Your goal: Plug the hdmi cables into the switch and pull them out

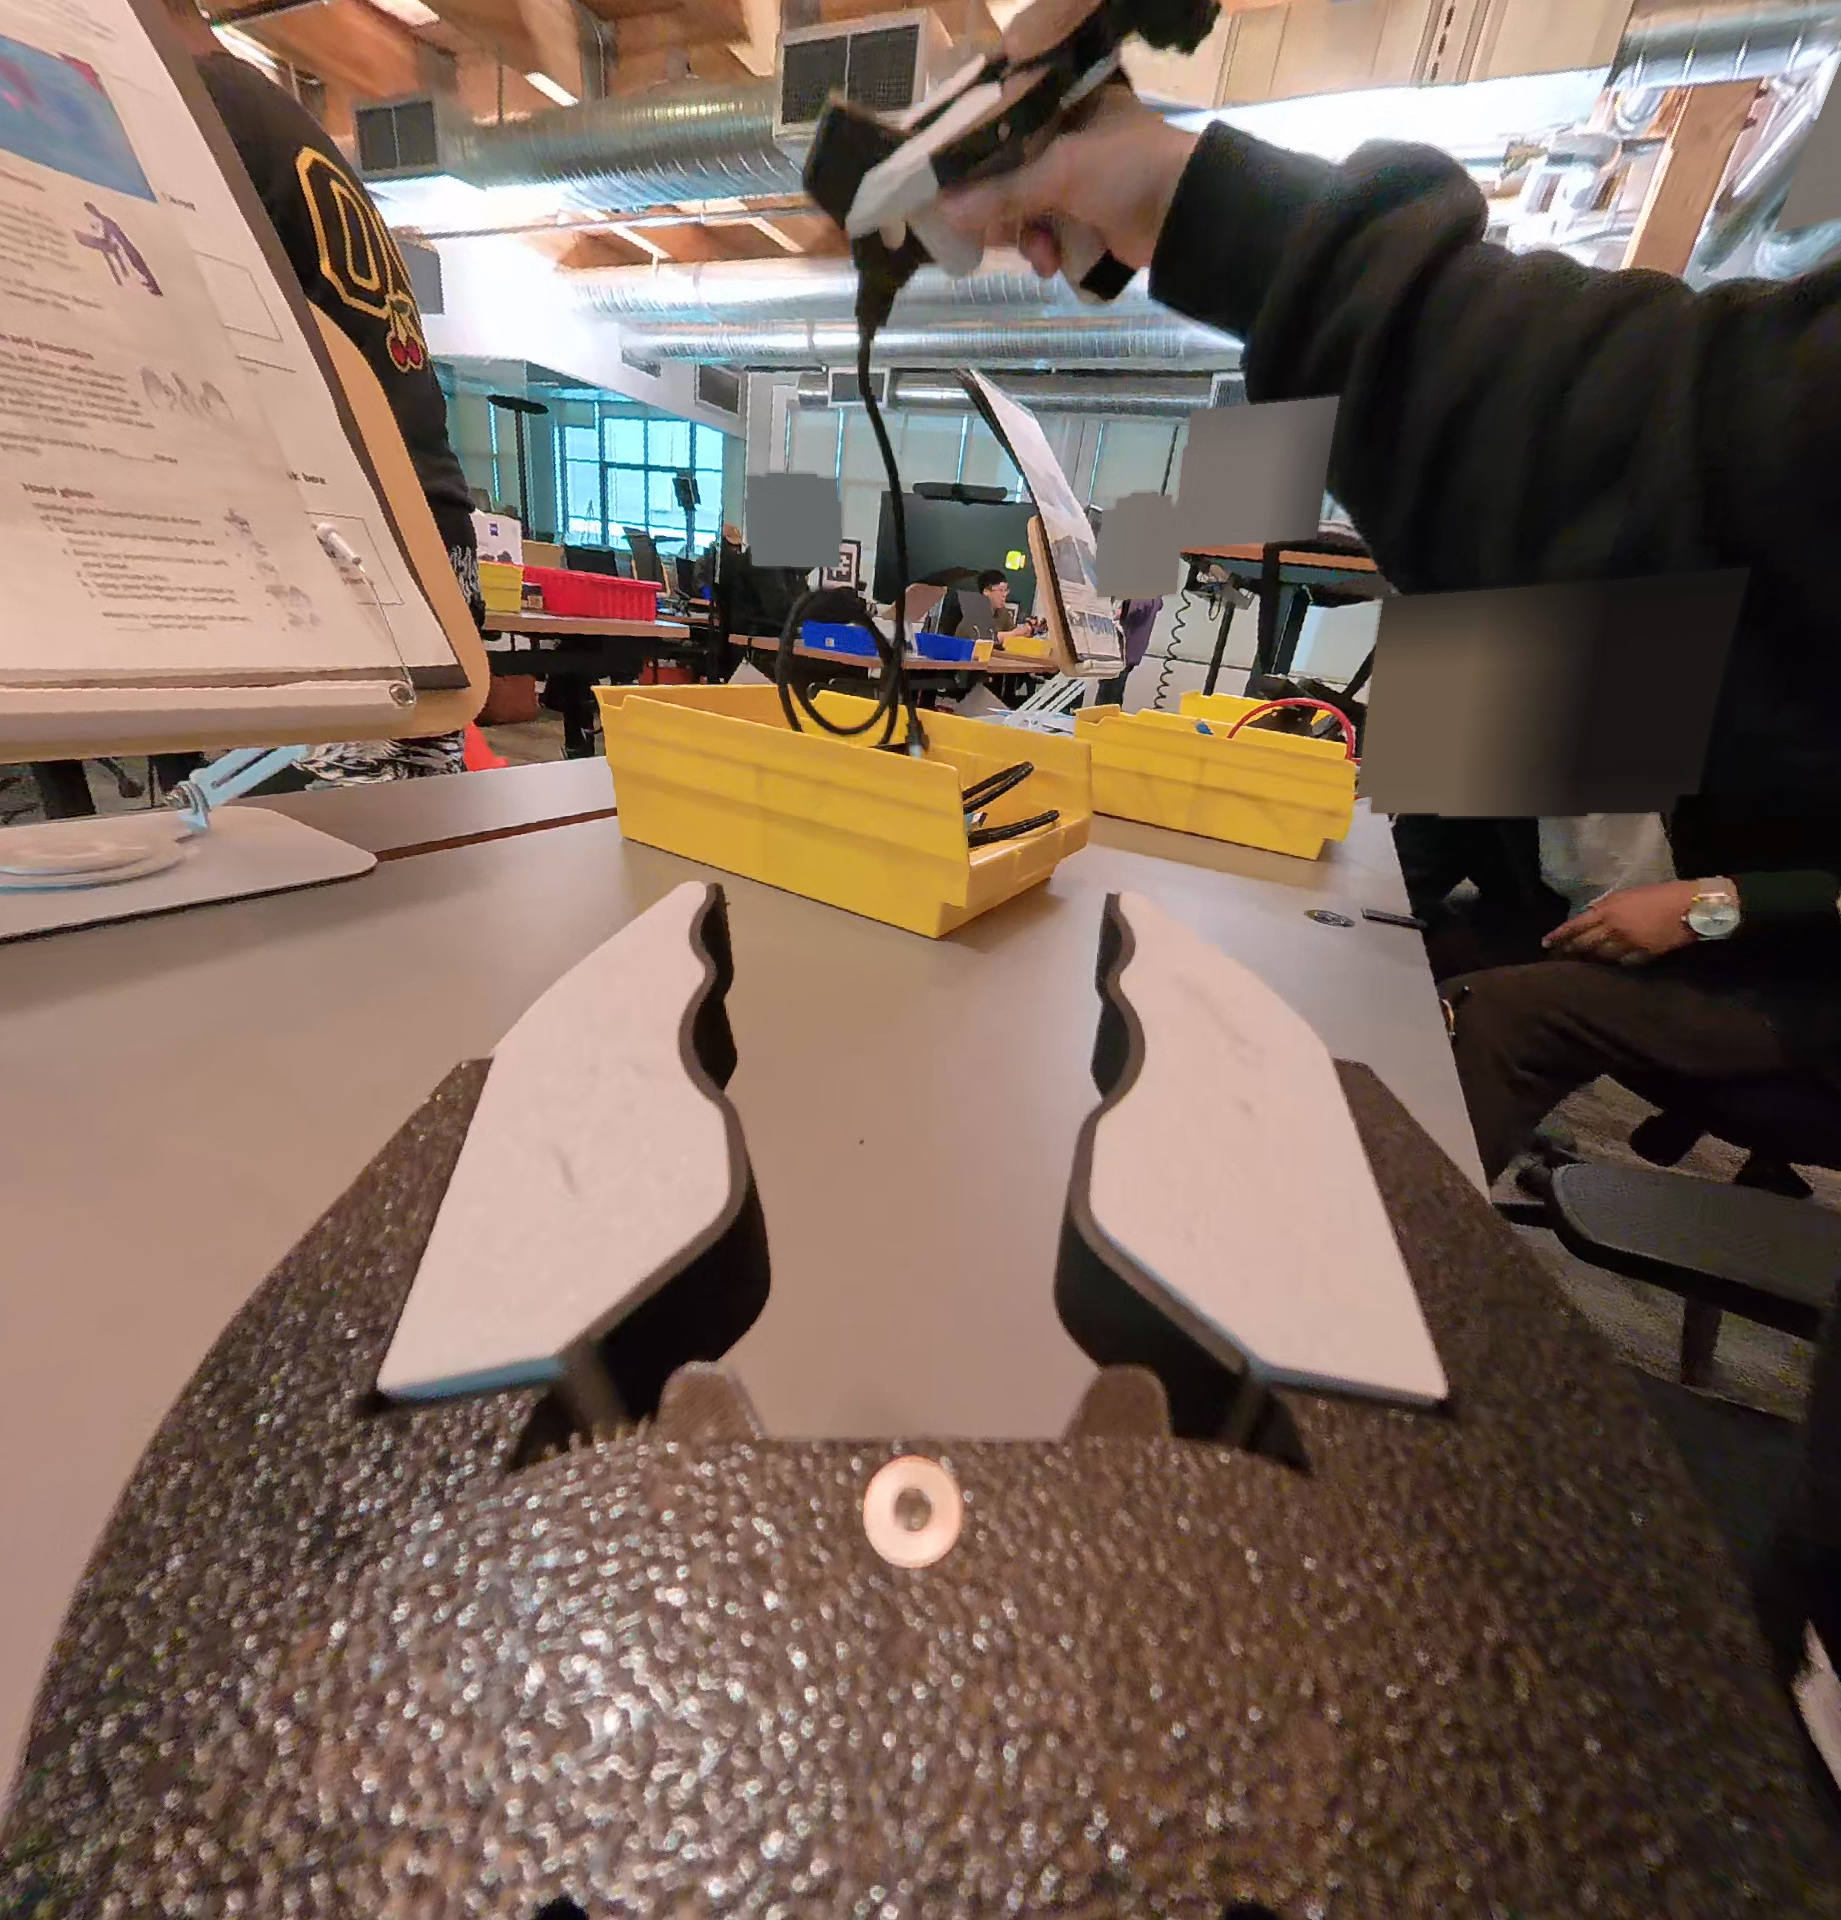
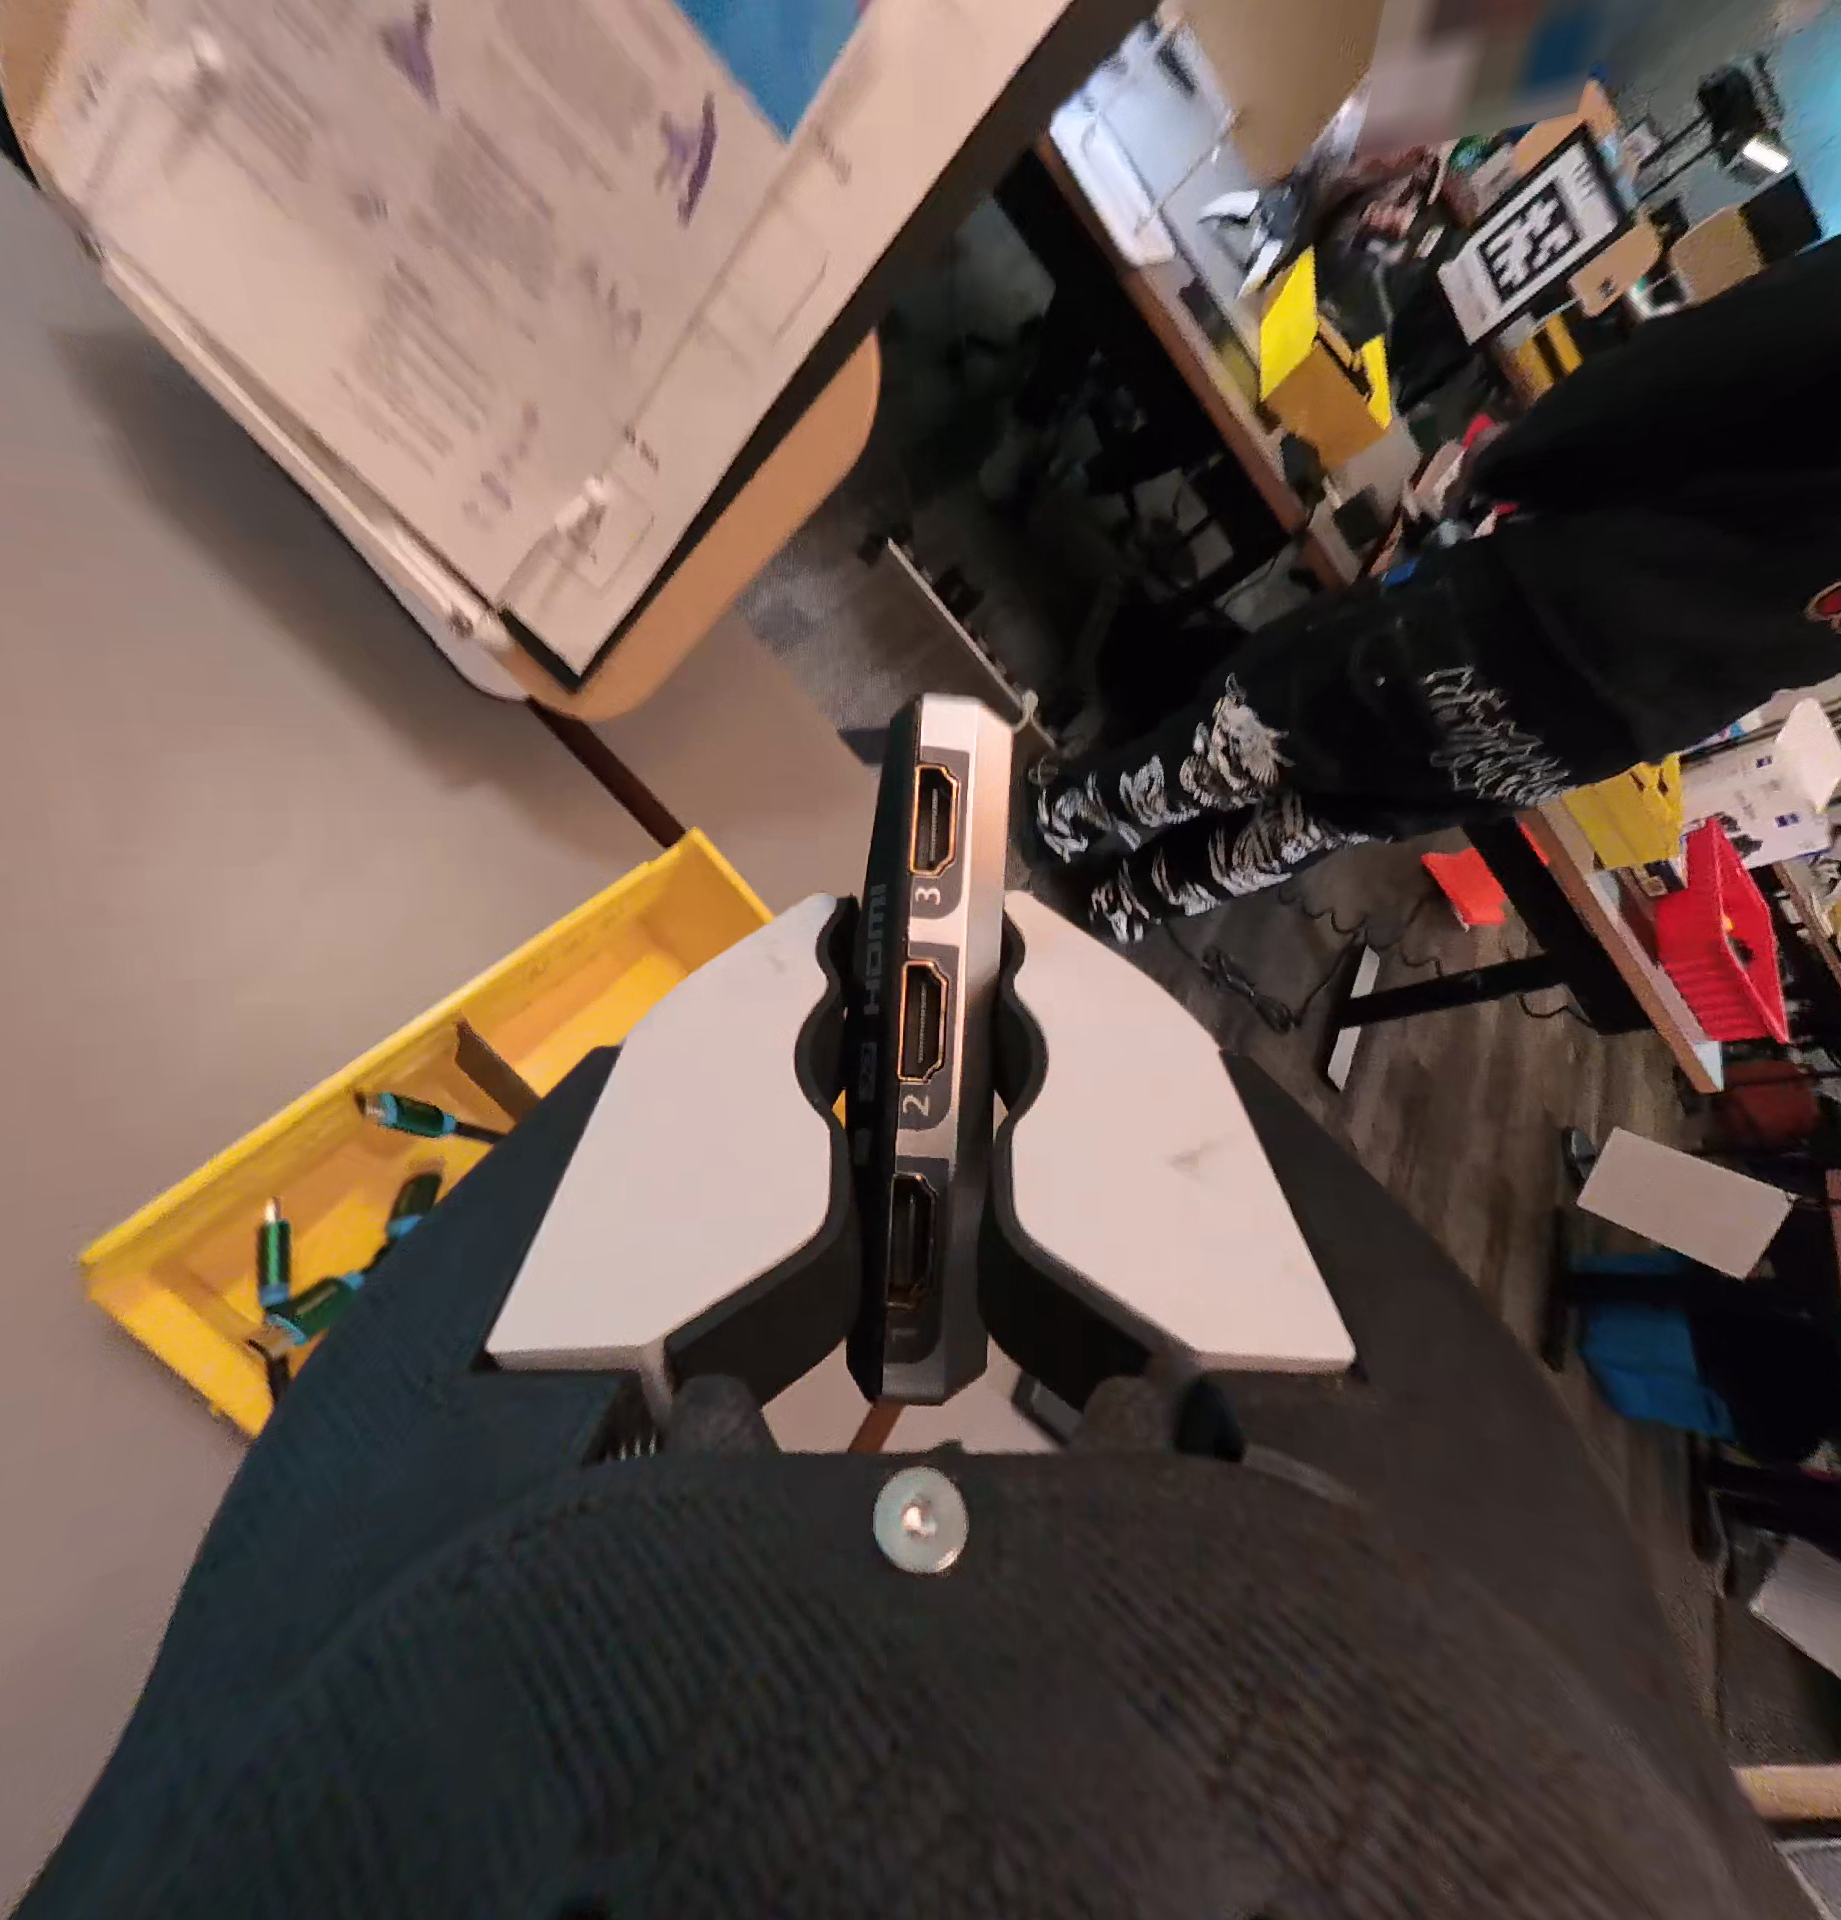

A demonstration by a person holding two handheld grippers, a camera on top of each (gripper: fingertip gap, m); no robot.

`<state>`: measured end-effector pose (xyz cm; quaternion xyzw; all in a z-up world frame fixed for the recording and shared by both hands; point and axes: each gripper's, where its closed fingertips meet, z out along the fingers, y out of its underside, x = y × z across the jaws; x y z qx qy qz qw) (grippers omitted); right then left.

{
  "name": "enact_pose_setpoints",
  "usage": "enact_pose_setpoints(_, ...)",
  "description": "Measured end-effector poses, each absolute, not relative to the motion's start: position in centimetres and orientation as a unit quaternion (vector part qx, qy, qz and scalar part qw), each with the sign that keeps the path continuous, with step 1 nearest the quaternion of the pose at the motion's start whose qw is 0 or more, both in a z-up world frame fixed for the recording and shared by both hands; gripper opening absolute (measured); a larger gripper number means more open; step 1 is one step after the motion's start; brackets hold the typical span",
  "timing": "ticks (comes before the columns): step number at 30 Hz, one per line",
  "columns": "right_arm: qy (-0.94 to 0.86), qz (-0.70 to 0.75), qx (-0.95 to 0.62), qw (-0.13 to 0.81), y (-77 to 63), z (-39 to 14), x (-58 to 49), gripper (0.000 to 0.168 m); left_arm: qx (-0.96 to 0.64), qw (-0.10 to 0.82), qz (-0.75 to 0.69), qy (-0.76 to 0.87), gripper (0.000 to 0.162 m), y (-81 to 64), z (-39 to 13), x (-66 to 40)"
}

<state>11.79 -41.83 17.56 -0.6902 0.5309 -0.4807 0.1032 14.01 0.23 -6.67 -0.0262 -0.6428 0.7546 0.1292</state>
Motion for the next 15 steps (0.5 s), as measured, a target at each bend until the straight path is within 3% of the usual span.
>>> enact_pose_setpoints(4,0.530,-0.508,-0.669,0.119,-42.1,20.9,11.2,0.024,-0.031,0.139,0.751,-0.645,0.067,0.3,-6.8,13.7)
enact_pose_setpoints(7,0.539,-0.515,-0.658,0.108,-43.4,19.9,11.2,0.024,-0.041,0.141,0.747,-0.649,0.068,0.2,-6.9,13.3)
enact_pose_setpoints(12,0.569,-0.418,-0.703,0.082,-44.7,10.5,11.7,0.025,-0.043,0.142,0.747,-0.649,0.068,0.3,-6.9,13.1)
enact_pose_setpoints(15,0.538,-0.388,-0.749,-0.006,-45.4,5.2,11.8,0.024,-0.042,0.143,0.748,-0.646,0.067,0.4,-6.9,13.1)
